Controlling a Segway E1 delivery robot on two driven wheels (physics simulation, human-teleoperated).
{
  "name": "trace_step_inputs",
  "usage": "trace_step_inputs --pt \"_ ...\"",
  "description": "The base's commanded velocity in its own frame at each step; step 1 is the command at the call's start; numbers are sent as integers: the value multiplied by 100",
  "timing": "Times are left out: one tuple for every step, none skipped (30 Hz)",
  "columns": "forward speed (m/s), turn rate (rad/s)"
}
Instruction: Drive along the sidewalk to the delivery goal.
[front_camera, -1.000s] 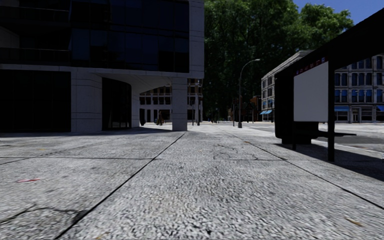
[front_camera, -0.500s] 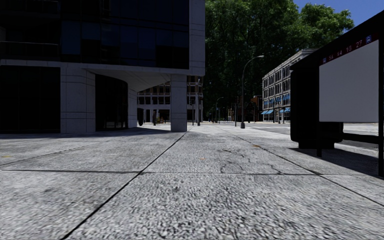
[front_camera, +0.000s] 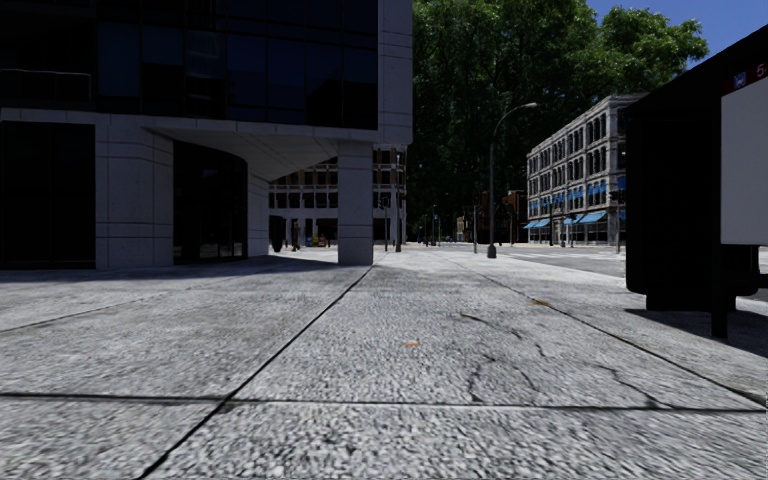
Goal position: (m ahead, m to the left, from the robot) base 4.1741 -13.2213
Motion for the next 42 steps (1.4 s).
trace_step_inputs --pt "200 0" --pt "200 0" --pt "200 0" --pt "200 0" --pt "200 0" --pt "200 0" --pt "200 0" --pt "200 0" --pt "200 0" --pt "200 0" --pt "200 0" --pt "200 0" --pt "200 0" --pt "200 0" --pt "200 0" --pt "200 0" --pt "200 0" --pt "200 0" --pt "200 0" --pt "200 0" --pt "200 0" --pt "200 0" --pt "200 0" --pt "200 0" --pt "200 0" --pt "200 0" --pt "200 0" --pt "200 0" --pt "200 0" --pt "200 0" --pt "200 0" --pt "200 0" --pt "200 0" --pt "200 0" --pt "200 0" --pt "200 0" --pt "200 0" --pt "200 0" --pt "200 0" --pt "200 0" --pt "200 0" --pt "200 0"
